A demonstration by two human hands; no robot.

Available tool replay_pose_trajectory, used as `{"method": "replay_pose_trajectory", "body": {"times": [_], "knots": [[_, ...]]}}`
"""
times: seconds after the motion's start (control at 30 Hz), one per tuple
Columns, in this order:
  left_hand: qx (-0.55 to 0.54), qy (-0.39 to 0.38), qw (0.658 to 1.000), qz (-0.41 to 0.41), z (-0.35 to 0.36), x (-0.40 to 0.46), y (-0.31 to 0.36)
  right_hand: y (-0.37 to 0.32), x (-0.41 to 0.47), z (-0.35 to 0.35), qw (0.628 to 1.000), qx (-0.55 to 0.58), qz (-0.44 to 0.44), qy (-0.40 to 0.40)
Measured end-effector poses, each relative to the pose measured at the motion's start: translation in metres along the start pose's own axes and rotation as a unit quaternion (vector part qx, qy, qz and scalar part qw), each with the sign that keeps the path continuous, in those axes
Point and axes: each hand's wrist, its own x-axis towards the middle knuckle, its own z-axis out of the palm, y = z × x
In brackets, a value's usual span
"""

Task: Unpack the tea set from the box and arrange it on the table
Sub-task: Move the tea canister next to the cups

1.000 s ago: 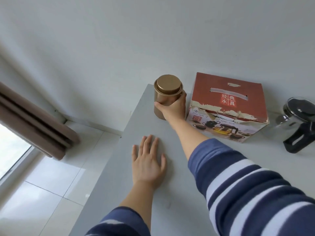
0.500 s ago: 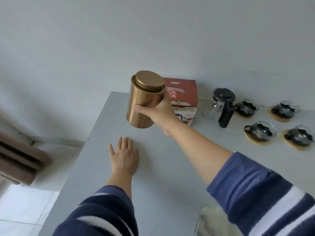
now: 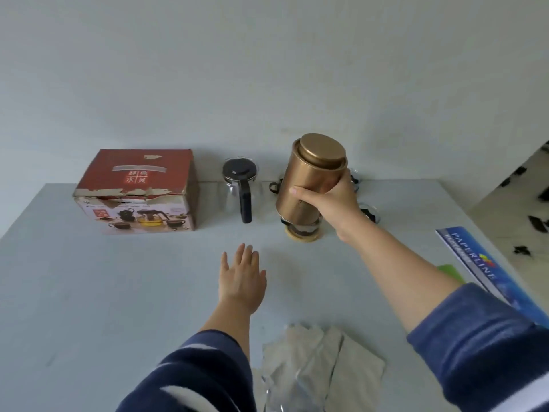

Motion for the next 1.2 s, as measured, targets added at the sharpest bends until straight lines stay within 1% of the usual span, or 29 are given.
{"method": "replay_pose_trajectory", "body": {"times": [0.07,0.13,0.27,0.33,0.43,0.53,0.63,0.73,0.9,1.07,1.13,1.2], "knots": [[-0.016,-0.004,1.0,-0.005,0.007,0.015,0.033,0.011,0.02,-0.045,0.999,-0.009,0.006,0.032],[-0.049,-0.004,0.998,-0.038,0.014,0.031,0.058,0.02,0.041,-0.084,0.997,-0.017,0.013,0.068],[-0.101,0.005,0.991,-0.09,0.029,0.058,0.084,0.04,0.087,-0.143,0.99,-0.045,0.017,0.132],[-0.106,0.024,0.989,-0.101,0.039,0.062,0.089,0.054,0.112,-0.16,0.985,-0.062,0.031,0.157],[-0.109,0.081,0.984,-0.113,0.05,0.061,0.09,0.079,0.144,-0.178,0.981,-0.069,0.053,0.173],[-0.111,0.111,0.98,-0.122,0.052,0.063,0.09,0.103,0.17,-0.185,0.978,-0.086,0.076,0.177],[-0.111,0.123,0.978,-0.126,0.053,0.063,0.089,0.122,0.187,-0.182,0.972,-0.112,0.099,0.18],[-0.113,0.128,0.977,-0.13,0.055,0.063,0.087,0.133,0.202,-0.175,0.972,-0.114,0.116,0.169],[-0.115,0.124,0.976,-0.138,0.056,0.065,0.088,0.135,0.228,-0.168,0.974,-0.073,0.13,0.173],[-0.113,0.131,0.975,-0.139,0.058,0.065,0.089,0.133,0.233,-0.167,0.973,-0.076,0.104,0.193],[-0.113,0.135,0.975,-0.137,0.058,0.064,0.09,0.131,0.227,-0.168,0.972,-0.081,0.117,0.186],[-0.11,0.133,0.976,-0.132,0.057,0.062,0.091,0.128,0.218,-0.171,0.966,-0.106,0.149,0.181]]}}
